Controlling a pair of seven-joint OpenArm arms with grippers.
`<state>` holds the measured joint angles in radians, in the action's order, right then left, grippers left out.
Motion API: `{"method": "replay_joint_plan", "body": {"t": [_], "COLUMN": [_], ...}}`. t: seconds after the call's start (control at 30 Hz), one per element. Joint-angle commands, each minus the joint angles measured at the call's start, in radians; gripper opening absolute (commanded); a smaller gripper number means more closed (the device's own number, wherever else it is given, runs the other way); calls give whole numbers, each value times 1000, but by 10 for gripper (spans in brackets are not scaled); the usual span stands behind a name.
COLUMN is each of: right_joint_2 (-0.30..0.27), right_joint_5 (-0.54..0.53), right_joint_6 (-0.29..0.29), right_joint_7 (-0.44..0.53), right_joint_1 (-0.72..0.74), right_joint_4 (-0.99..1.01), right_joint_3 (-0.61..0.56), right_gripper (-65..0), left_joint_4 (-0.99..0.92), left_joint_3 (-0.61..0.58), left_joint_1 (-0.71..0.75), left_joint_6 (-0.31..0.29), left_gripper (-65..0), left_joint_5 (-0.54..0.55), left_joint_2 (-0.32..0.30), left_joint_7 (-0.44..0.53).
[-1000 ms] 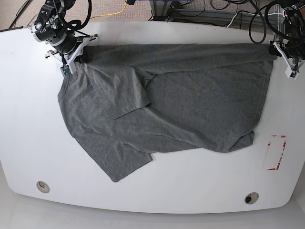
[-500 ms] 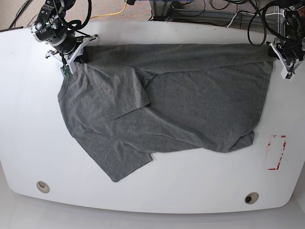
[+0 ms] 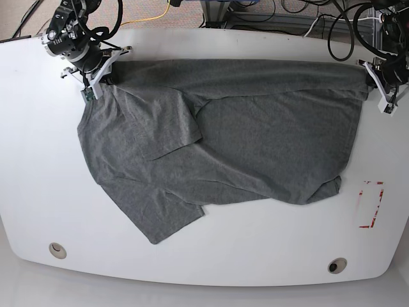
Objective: Layout the t-shirt on the table in an organized manner, then fold the t-shirt properly
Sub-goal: 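Hold the shirt edge taut with both grippers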
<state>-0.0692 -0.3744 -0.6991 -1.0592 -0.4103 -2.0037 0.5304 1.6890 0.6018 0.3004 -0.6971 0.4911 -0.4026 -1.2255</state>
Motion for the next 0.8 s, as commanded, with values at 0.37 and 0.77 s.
{"method": "replay_joint_plan", "body": {"t": [0.37, 0.77], "right_joint_2": [-10, -10], "right_joint_5": [-13, -13], "right_joint_6": [1, 1], "right_joint_7": [14, 14], "right_joint_1": [4, 26], "right_joint_4": [-16, -16], "right_joint_3": [4, 3], "right_gripper": [-650, -650], "left_joint_4": [127, 144], "left_joint_3": [8, 4], "left_joint_1": [23, 12], "left_joint_6": [-1, -1], "left_gripper": [-628, -628], "left_joint_5": [1, -2], "left_joint_2": [-23, -25], "left_joint_7": [6, 8]}}
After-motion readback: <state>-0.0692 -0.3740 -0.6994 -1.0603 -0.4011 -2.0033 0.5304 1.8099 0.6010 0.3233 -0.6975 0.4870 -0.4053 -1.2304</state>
